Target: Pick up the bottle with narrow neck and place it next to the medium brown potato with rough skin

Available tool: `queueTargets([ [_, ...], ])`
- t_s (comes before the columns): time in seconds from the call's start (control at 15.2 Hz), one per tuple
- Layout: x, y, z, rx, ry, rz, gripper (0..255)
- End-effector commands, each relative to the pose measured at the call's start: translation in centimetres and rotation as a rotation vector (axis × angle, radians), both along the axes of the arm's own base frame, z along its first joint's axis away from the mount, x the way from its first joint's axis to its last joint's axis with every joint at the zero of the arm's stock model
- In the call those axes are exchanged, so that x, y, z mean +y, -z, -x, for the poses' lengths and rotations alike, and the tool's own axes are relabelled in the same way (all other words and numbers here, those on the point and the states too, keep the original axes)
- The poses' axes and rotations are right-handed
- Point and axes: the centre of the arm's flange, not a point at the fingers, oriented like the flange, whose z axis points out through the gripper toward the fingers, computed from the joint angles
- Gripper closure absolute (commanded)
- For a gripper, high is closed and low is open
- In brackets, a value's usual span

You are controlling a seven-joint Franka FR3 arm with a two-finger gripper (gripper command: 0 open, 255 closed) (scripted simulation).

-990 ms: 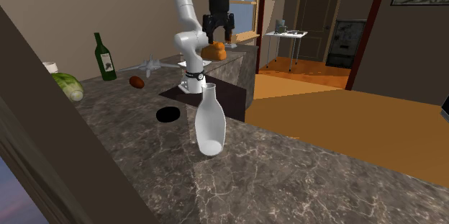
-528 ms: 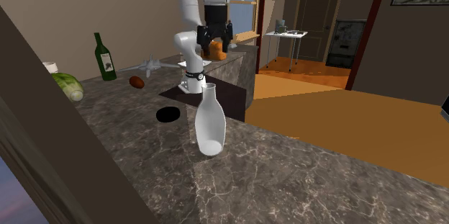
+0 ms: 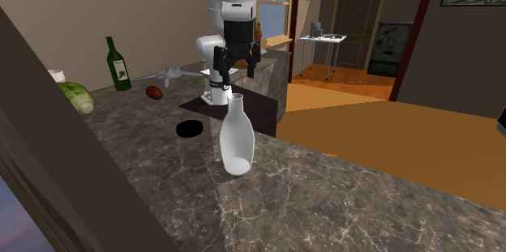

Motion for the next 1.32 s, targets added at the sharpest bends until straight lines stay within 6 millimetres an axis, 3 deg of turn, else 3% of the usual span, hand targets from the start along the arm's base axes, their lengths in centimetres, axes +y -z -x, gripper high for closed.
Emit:
queueTargets([
  [0.0,-1.6,1.2,-1.5,0.003,0.002,0.001,0],
  [0.2,-3.8,2.2,-3.3,0.006,0.006,0.003,0],
  [0.66,-3.7,6.2,-3.1,0.006,0.006,0.003,0],
  [1.19,-3.7,6.2,-3.1,0.006,0.006,0.003,0],
  [1.25,-3.7,6.2,-3.1,0.006,0.006,0.003,255],
])
